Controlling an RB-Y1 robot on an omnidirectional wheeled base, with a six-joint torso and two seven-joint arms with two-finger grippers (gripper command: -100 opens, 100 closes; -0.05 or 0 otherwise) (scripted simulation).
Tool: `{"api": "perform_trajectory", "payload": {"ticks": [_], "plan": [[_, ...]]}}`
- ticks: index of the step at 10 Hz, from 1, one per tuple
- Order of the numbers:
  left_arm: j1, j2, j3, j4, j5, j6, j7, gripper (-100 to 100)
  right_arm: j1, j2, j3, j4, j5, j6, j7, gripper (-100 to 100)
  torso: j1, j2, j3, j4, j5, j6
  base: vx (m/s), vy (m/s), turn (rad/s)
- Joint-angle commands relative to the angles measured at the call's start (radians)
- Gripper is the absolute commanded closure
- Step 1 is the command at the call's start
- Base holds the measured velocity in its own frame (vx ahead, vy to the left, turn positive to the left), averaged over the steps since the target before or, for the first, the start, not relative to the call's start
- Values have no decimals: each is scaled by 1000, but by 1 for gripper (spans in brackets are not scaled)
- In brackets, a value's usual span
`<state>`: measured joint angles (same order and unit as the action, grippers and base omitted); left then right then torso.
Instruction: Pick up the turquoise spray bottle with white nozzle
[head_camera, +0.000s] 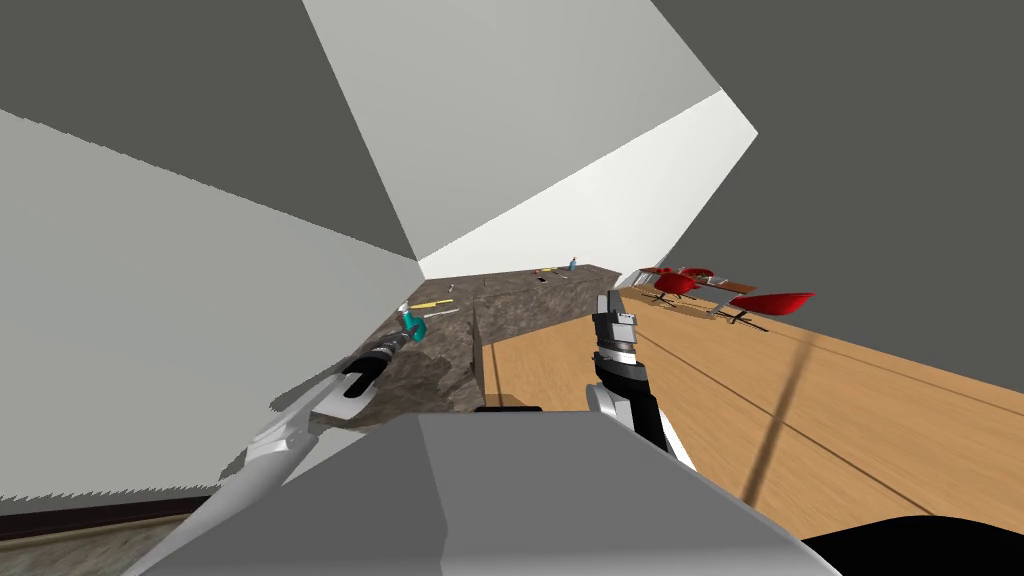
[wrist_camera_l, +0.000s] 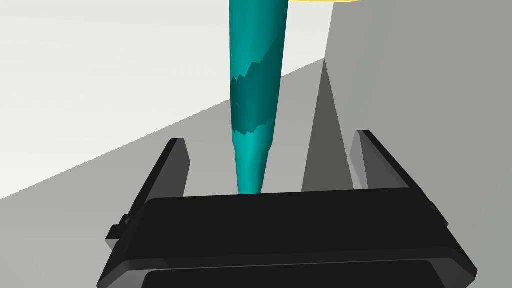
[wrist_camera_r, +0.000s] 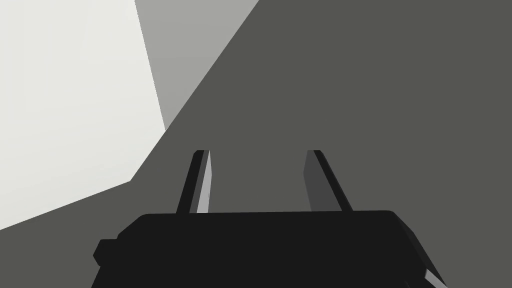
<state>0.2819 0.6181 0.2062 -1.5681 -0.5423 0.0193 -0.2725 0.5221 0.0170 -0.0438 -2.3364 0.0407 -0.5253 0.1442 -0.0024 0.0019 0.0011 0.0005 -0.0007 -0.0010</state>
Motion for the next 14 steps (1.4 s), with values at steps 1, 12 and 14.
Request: {"api": "perform_trajectory", "payload": {"ticks": [1, 12, 14], "plan": [[0, 28, 1, 9, -8, 25, -7, -100, 0, 0, 0, 0, 0, 0, 0, 0, 0, 0, 0, 0, 0, 0, 6, -41, -46], [-217, 57, -49, 287, 64, -118, -85, -100, 0, 0, 0, 0, 0, 0, 0, 0, 1, 1, 0, 0, 0, 0, -14, -23, 16], [-217, 57, -49, 332, 64, -118, -85, -100, 0, 0, 0, 0, 0, 0, 0, 0, 2, 1, 0, 0, 0, 0, -6, -8, -3]]}}
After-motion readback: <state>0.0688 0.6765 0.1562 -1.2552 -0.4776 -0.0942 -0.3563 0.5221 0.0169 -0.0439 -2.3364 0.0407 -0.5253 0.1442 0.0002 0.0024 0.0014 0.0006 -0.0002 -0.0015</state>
